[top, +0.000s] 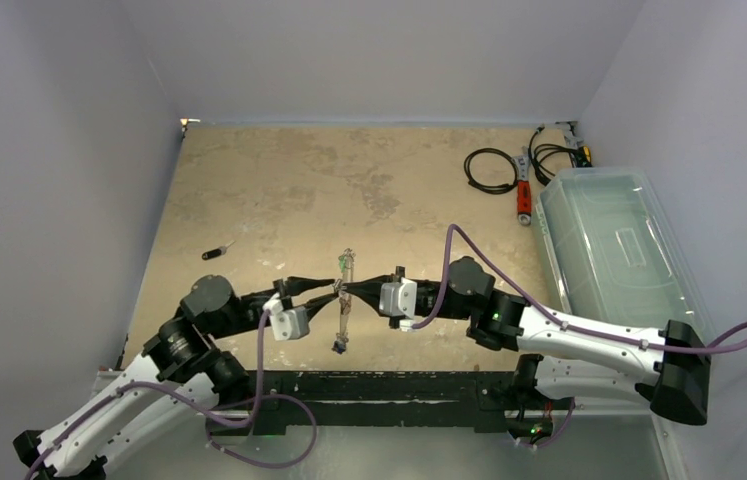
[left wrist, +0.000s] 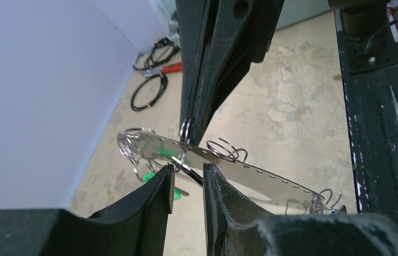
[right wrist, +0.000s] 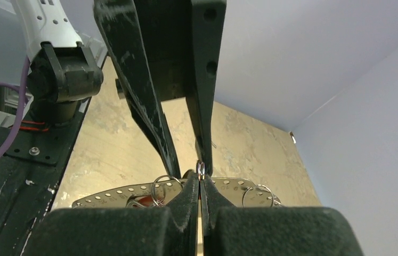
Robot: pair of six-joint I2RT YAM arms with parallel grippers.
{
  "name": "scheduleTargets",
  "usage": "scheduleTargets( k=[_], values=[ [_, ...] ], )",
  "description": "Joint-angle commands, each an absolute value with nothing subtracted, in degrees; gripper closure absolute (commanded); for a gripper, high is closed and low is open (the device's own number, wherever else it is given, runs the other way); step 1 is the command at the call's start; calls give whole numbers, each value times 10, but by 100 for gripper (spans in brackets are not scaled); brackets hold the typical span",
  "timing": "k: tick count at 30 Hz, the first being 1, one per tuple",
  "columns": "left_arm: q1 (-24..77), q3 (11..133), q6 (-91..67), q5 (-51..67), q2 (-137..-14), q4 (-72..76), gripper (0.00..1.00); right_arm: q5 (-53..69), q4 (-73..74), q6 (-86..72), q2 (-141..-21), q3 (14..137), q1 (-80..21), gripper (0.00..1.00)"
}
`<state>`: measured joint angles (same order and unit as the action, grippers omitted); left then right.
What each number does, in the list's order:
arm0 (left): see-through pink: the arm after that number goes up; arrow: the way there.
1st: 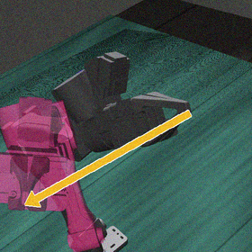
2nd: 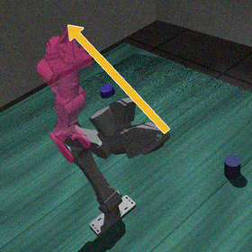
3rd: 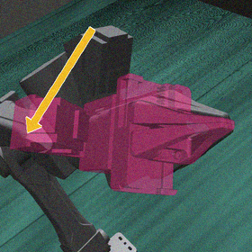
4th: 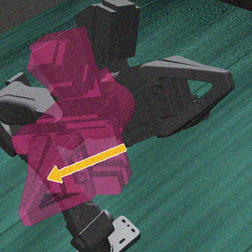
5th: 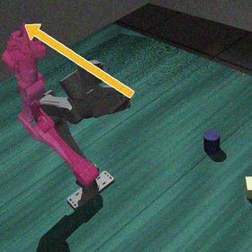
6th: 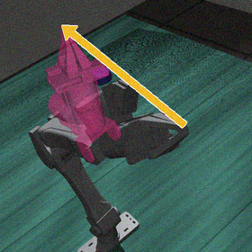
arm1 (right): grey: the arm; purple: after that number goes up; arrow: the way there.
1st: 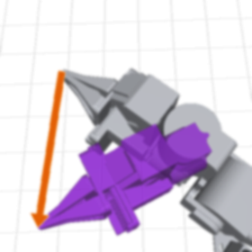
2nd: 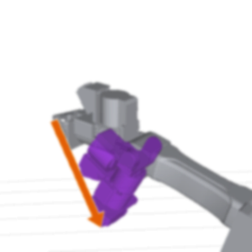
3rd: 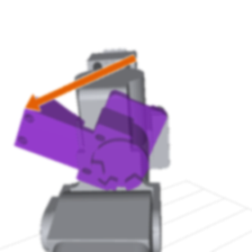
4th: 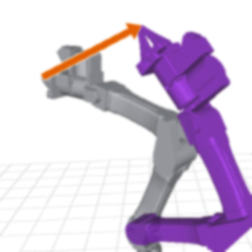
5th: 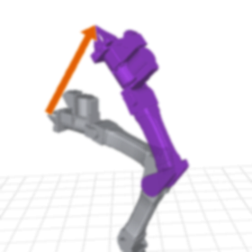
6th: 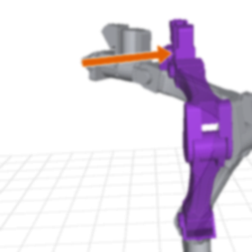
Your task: Put the keys on the keyring
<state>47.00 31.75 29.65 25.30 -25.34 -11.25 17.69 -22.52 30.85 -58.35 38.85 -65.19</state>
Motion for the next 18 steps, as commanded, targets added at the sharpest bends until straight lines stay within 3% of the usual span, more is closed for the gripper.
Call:
scheduleTargets(
  k=[1,6,18],
  values=[
    [471,317,297,260,-203,-74,71,185,-273,309,-582,405,-653,100],
    [471,306,289,286,-196,-57,67,189,-271,310,-588,409,-653,100],
    [470,318,291,305,-241,-66,69,200,-265,315,-585,410,-653,100]
  ],
)
